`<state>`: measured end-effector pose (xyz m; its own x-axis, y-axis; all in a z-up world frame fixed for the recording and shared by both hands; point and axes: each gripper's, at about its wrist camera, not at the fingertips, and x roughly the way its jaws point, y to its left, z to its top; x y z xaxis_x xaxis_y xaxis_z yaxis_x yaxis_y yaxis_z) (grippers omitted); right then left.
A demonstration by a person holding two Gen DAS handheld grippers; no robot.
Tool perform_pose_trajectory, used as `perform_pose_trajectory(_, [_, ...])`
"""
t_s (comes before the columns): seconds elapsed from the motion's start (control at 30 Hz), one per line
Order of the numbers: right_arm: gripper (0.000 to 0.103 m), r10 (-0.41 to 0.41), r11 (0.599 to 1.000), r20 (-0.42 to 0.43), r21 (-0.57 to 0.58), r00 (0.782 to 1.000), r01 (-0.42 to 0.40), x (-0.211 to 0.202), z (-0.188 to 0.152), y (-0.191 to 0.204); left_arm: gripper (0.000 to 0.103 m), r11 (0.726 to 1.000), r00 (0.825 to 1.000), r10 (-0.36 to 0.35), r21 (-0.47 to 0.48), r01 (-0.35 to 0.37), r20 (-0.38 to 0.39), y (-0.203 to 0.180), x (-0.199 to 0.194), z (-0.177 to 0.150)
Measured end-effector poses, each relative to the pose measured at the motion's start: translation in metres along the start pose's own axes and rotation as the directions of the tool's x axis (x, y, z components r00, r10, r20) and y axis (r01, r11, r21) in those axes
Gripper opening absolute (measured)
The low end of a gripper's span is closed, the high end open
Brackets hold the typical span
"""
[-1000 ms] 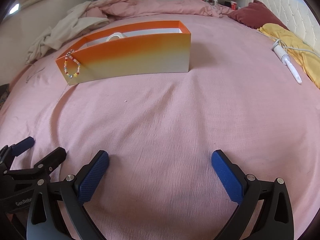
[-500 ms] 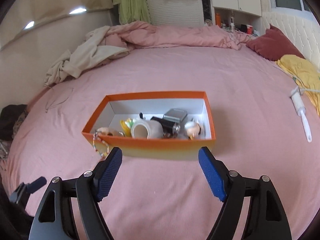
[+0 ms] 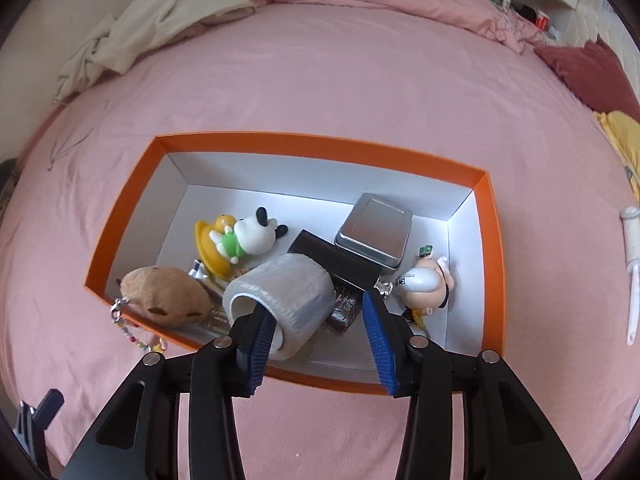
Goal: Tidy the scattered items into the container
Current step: 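Grasp the white tape roll inside the box with the right gripper and lift, then lower the tape roll onto the bed beside the box and open the right gripper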
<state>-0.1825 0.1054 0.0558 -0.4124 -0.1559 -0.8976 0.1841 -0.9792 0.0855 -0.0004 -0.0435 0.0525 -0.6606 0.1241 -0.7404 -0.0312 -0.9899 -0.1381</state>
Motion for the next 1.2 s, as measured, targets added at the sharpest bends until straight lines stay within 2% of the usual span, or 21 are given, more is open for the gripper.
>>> perform_pose_trajectory(0.03, [0.010,0.008,1.000,0.012,0.015,1.000,-0.008,-0.002,0.001,-0.003,0.103,1.000,1.000,0.003,0.002,-0.003,-0.002,0.000,0.001,0.000])
perform_pose_trajectory(0.2, [0.009,0.081,0.994,0.136,0.057,0.987,-0.090,-0.033,-0.009,-0.010,0.103,1.000,1.000,0.006,-0.013,-0.006,-0.013,0.001,0.004,-0.002])
perform_pose_trajectory(0.33, [0.009,0.153,0.982,0.262,0.071,0.953,-0.177,-0.073,-0.034,-0.015,0.103,1.000,0.999,0.025,-0.008,-0.025,-0.028,0.002,0.009,-0.004])
perform_pose_trajectory(0.4, [0.009,0.161,0.980,0.301,0.063,0.940,-0.188,-0.089,-0.053,-0.015,0.103,0.999,0.999,0.035,-0.003,-0.035,-0.038,0.001,0.011,-0.006])
perform_pose_trajectory(0.5, [0.009,0.125,0.988,0.336,0.047,0.934,-0.149,-0.100,-0.088,-0.014,0.103,0.999,0.998,0.046,0.007,-0.046,-0.045,-0.001,0.013,-0.009])
perform_pose_trajectory(0.63, [0.009,0.060,0.992,0.338,0.084,0.939,-0.093,-0.098,-0.139,-0.020,0.103,0.997,0.997,0.060,0.040,-0.059,-0.045,-0.008,0.012,-0.013])
perform_pose_trajectory(0.73, [0.010,0.039,0.989,0.302,0.127,0.953,-0.081,-0.087,-0.168,-0.026,0.103,0.997,0.997,0.060,0.052,-0.058,-0.041,-0.010,0.010,-0.014])
perform_pose_trajectory(0.83, [0.009,0.026,0.989,0.251,0.134,0.968,-0.061,-0.072,-0.187,-0.029,0.103,0.997,0.998,0.053,0.059,-0.051,-0.035,-0.011,0.008,-0.013])
perform_pose_trajectory(0.93, [0.010,0.005,0.991,0.251,0.128,0.968,-0.038,-0.065,-0.195,-0.027,0.103,0.998,1.000,0.020,0.065,-0.019,-0.009,-0.014,0.002,-0.004])
perform_pose_trajectory(1.0, [0.012,-0.007,0.991,0.257,0.131,0.966,-0.027,-0.062,-0.198,-0.027,0.103,0.998,1.000,-0.009,0.070,0.009,0.004,-0.016,-0.001,0.010])
perform_pose_trajectory(1.03, [0.018,-0.014,0.991,0.256,0.133,0.967,-0.021,-0.060,-0.199,-0.027,0.103,0.997,1.000,-0.025,0.073,0.024,0.010,-0.017,-0.003,0.018])
perform_pose_trajectory(1.1, [0.022,-0.018,0.989,0.260,0.147,0.965,-0.022,-0.058,-0.204,-0.031,0.103,0.995,0.998,-0.059,0.085,0.059,-0.001,-0.020,-0.001,0.035])
perform_pose_trajectory(1.2, [0.039,-0.008,0.983,0.272,0.176,0.962,-0.041,-0.059,-0.208,-0.038,0.103,0.988,0.995,-0.089,0.120,0.094,-0.044,-0.026,0.012,0.064])
